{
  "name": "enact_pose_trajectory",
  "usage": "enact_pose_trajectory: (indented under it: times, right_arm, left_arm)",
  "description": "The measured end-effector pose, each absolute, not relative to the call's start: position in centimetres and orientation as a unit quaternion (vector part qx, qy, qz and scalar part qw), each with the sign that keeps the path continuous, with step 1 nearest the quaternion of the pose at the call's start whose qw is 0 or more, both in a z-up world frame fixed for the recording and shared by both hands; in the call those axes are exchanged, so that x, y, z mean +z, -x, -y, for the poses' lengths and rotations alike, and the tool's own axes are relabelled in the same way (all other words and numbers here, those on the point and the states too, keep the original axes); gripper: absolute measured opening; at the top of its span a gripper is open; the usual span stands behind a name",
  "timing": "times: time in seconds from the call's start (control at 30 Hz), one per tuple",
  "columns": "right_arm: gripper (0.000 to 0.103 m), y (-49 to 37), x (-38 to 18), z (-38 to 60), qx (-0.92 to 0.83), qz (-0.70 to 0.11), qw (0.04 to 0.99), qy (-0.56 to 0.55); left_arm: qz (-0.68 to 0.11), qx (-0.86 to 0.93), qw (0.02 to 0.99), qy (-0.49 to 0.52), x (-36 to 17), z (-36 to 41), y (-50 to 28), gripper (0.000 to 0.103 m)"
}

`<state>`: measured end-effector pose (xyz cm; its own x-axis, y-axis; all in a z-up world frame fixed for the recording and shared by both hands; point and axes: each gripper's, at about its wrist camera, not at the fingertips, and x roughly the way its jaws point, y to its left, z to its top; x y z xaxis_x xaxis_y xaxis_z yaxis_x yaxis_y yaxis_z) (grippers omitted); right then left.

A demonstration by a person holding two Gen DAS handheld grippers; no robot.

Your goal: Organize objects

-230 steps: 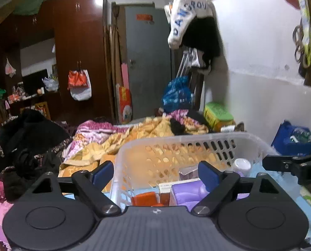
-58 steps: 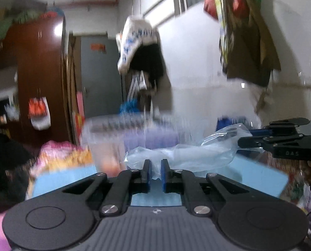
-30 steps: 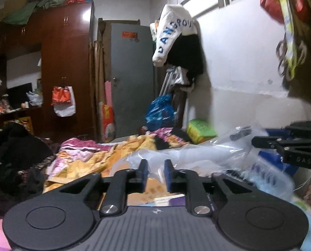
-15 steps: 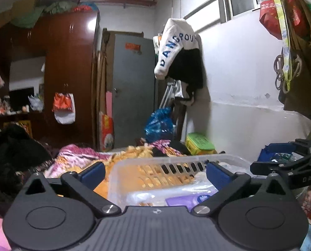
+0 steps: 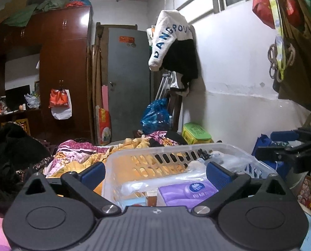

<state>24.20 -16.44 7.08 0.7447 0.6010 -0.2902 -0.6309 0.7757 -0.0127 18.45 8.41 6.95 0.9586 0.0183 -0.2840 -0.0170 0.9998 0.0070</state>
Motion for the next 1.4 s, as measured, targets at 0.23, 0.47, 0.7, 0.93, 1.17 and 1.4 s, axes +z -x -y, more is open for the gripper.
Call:
enact_pose_trajectory:
  times: [0.23,0.47,0.7,0.93,1.17,1.4]
  right_arm:
    - [0.103,-22.1,7.5,16.9,0.286,-0.176,0.94,0.065]
    - [0.103,-15.6,7.1,18.4,0.209,-0.137,0.965,0.075]
    - [0.103,-12.1,6.2,21.9,0.325,-0.175,0.929,-0.03]
    - [0.103,-11.6,4.8,22.1,0.302,-0.176,0.936,-0.034]
    - [0.103,-9.8,3.8,21.9,0.287,-0.167,0.943,-0.007]
    - [0.103,-8.3,3.5,22.3,0.289,-0.142,0.947,-0.005]
  left_arm:
    - [-0.163,-0.013,0.986,0.018,7.8,-7.4,-15.7,0.103]
    - [-0.144,-0.016,0.989,-0.004,7.7,-5.3,-9.9,0.103]
    - [-0.127,-0.023,0.992,0.01,6.4,-3.7,-3.7,0.103]
    - [-0.134,-0.021,0.99,0.025,5.8,-3.1,-3.7,0.103]
    - [-0.159,-0.019,0.987,0.019,4.0,-1.9,-4.2,0.103]
    - [-0.156,0.0,0.988,0.011,3.4,-1.5,-3.5,0.103]
